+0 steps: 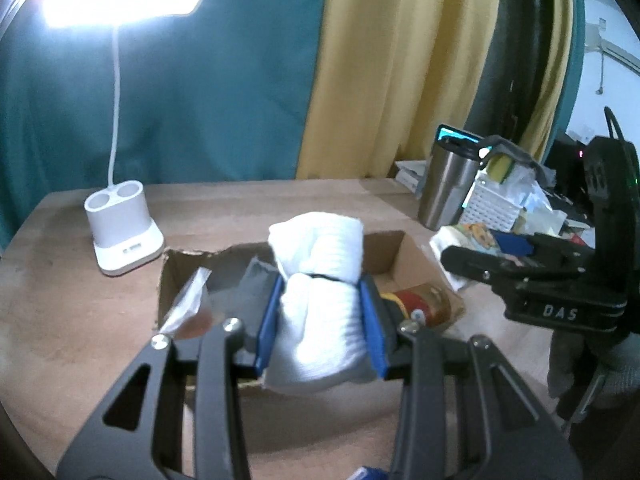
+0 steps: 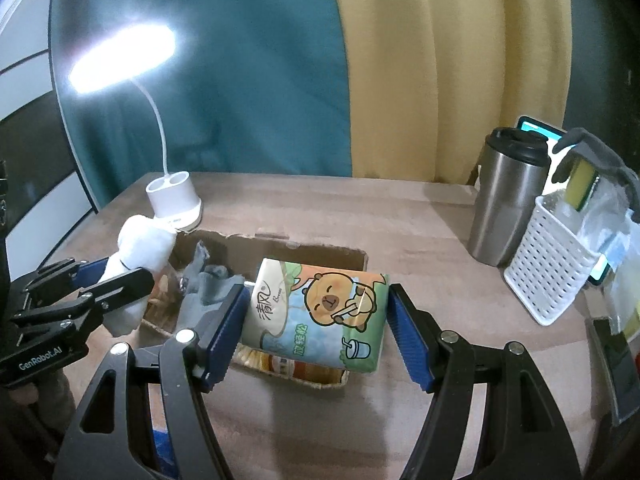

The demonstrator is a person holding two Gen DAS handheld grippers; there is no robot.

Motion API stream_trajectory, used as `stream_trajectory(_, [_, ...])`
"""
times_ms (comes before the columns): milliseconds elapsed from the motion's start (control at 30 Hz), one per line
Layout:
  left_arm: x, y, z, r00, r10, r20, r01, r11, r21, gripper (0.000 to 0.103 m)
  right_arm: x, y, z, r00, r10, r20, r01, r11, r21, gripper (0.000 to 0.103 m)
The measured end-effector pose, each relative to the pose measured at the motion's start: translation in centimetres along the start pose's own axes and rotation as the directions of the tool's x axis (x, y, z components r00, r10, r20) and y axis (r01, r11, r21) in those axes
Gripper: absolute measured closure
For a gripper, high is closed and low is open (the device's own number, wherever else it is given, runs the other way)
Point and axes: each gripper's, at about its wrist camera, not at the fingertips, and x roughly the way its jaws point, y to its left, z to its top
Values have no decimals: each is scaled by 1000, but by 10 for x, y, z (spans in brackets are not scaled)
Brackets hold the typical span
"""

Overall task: Organize objects
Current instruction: 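Carry the towel with the left gripper while the right gripper carries the green box over the cardboard box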

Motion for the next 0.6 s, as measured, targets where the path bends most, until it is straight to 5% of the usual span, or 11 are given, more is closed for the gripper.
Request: stream_trajectory(600, [38, 10, 5, 1000, -20, -16, 20, 999, -47, 64, 44, -4, 13, 999, 6, -45, -6, 1000, 8, 30])
